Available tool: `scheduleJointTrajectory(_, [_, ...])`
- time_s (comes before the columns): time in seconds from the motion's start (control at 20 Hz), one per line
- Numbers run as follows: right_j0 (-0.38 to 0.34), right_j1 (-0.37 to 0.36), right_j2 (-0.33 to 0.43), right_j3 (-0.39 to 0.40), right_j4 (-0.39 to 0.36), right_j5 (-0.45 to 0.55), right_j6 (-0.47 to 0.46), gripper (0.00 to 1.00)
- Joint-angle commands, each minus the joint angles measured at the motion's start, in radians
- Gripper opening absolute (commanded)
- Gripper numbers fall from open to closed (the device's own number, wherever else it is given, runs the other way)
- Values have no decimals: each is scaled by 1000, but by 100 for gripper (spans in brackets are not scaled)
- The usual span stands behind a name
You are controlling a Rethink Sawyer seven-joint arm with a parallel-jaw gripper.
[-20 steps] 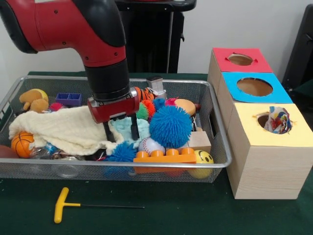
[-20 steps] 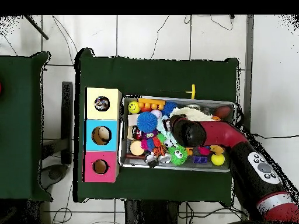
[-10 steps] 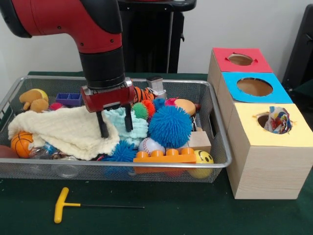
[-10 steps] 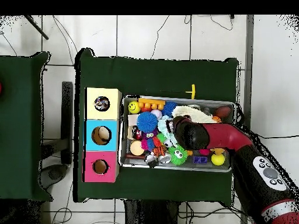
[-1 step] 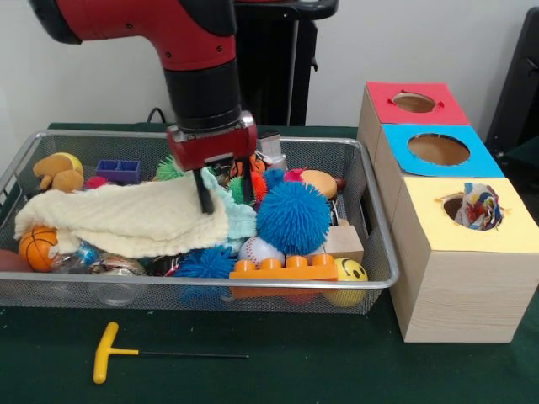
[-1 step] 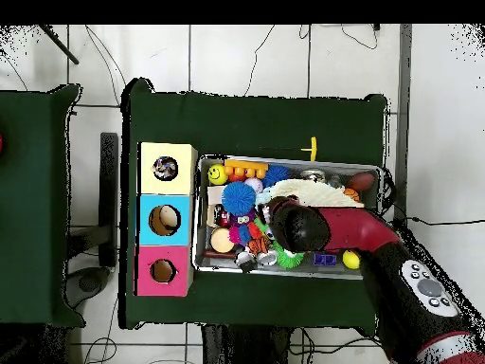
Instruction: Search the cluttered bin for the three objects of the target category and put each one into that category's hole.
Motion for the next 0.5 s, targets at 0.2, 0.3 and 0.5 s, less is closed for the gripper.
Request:
scheduleJointTrajectory(0.2, [279, -24, -198, 35, 84, -182, 405, 100])
scheduleJointTrajectory(0.3, [260, -56, -204, -12, 84, -108, 335, 100])
scheduleJointTrajectory(0.5, [165, -122, -143, -52, 104, 65, 156, 100])
